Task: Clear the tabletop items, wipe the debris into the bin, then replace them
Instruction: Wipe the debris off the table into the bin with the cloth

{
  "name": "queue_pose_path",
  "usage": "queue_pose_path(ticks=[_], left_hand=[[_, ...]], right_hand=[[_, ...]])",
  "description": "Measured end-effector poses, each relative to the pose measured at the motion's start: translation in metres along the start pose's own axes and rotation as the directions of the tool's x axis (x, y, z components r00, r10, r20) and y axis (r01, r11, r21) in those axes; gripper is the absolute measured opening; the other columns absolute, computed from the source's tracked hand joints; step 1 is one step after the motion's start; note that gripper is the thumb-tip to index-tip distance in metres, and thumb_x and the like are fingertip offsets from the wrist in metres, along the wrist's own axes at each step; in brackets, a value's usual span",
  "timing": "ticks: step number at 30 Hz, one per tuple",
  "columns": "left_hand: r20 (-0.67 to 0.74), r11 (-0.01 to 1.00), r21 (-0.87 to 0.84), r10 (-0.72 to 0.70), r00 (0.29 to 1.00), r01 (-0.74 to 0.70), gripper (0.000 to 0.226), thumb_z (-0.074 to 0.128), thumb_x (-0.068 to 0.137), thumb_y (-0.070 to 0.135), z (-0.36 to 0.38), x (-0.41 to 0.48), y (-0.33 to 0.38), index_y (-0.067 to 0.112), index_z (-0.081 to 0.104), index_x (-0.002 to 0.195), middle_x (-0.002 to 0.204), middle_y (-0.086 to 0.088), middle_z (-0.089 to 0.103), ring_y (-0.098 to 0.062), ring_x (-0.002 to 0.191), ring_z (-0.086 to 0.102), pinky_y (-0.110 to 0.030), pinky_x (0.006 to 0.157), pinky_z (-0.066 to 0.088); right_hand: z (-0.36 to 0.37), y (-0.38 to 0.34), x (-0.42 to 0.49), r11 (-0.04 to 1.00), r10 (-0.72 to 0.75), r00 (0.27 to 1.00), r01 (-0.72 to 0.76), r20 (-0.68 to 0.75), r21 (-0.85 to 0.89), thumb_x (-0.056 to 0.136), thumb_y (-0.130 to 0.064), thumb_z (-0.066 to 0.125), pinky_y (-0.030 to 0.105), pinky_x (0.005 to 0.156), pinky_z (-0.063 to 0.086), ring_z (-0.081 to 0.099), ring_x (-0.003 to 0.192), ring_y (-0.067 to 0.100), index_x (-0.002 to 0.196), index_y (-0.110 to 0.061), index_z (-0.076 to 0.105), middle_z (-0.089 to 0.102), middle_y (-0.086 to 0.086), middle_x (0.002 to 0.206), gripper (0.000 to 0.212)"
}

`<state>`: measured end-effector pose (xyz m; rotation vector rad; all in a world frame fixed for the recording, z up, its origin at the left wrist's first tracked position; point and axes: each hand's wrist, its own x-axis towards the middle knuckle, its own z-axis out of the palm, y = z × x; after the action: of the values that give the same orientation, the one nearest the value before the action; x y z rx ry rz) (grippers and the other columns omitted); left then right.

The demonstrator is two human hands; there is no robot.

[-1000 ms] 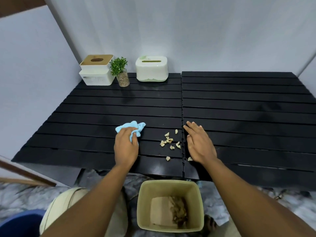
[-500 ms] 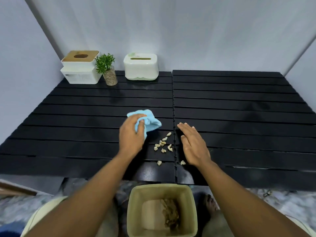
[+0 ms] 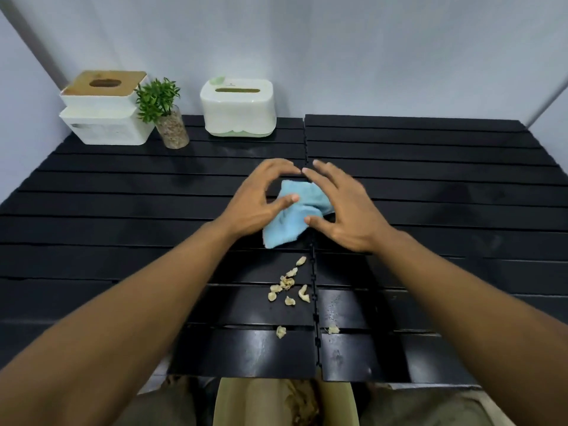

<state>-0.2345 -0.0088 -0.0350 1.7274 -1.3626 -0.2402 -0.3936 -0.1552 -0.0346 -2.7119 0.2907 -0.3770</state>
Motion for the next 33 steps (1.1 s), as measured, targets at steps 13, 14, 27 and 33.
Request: queue_pose_path(ticks=[13, 14, 27, 33], left_hand=[[-0.032, 0.906, 0.330, -0.271, 0.962, 0.266, 0.036, 0.047, 0.098, 0.024, -0.037, -0.106, -0.036, 0.025, 0.052, 0.134, 0.139, 0.009, 0.047, -0.011, 0.135, 0.037, -0.030, 0.118, 0.016], [-0.007, 0.887, 0.386, -0.272, 0.962, 0.254, 0.038, 0.045, 0.099, 0.028, -0.035, -0.109, -0.036, 0.026, 0.049, 0.136, 0.145, 0.007, 0.042, -0.013, 0.139, 0.031, -0.032, 0.119, 0.009], [0.000, 0.803, 0.555, -0.261, 0.965, 0.217, 0.043, 0.039, 0.100, 0.033, -0.028, -0.116, -0.025, 0.025, 0.043, 0.142, 0.155, 0.001, 0.030, -0.019, 0.145, 0.020, -0.032, 0.117, 0.003], [0.004, 0.796, 0.562, -0.277, 0.961, 0.227, 0.048, 0.031, 0.097, 0.039, -0.028, -0.118, -0.022, 0.025, 0.044, 0.141, 0.154, 0.001, 0.032, -0.018, 0.145, 0.022, -0.032, 0.117, 0.005]], right_hand=[[0.022, -0.016, 0.014, 0.945, -0.090, 0.982, 0.137, 0.166, -0.296, 0.087, -0.063, 0.037, 0.040, 0.094, 0.029, 0.045, 0.112, 0.018, 0.132, -0.043, 0.044, 0.049, -0.003, 0.119, 0.050], [0.022, -0.019, 0.010, 0.939, -0.062, 0.987, 0.109, 0.151, -0.327, 0.087, -0.064, 0.037, 0.040, 0.091, 0.030, 0.045, 0.109, 0.019, 0.130, -0.042, 0.045, 0.048, -0.003, 0.115, 0.050], [-0.019, -0.011, -0.011, 0.959, -0.098, 0.983, 0.136, 0.158, -0.251, 0.084, -0.070, 0.040, 0.042, 0.108, 0.031, 0.033, 0.136, 0.021, 0.145, -0.041, 0.030, 0.031, 0.001, 0.149, 0.068], [0.020, -0.002, -0.028, 0.990, -0.083, 0.984, 0.099, 0.157, -0.097, 0.088, -0.056, 0.042, 0.041, 0.116, 0.024, 0.025, 0.142, 0.015, 0.138, -0.037, 0.040, 0.029, -0.005, 0.155, 0.054]])
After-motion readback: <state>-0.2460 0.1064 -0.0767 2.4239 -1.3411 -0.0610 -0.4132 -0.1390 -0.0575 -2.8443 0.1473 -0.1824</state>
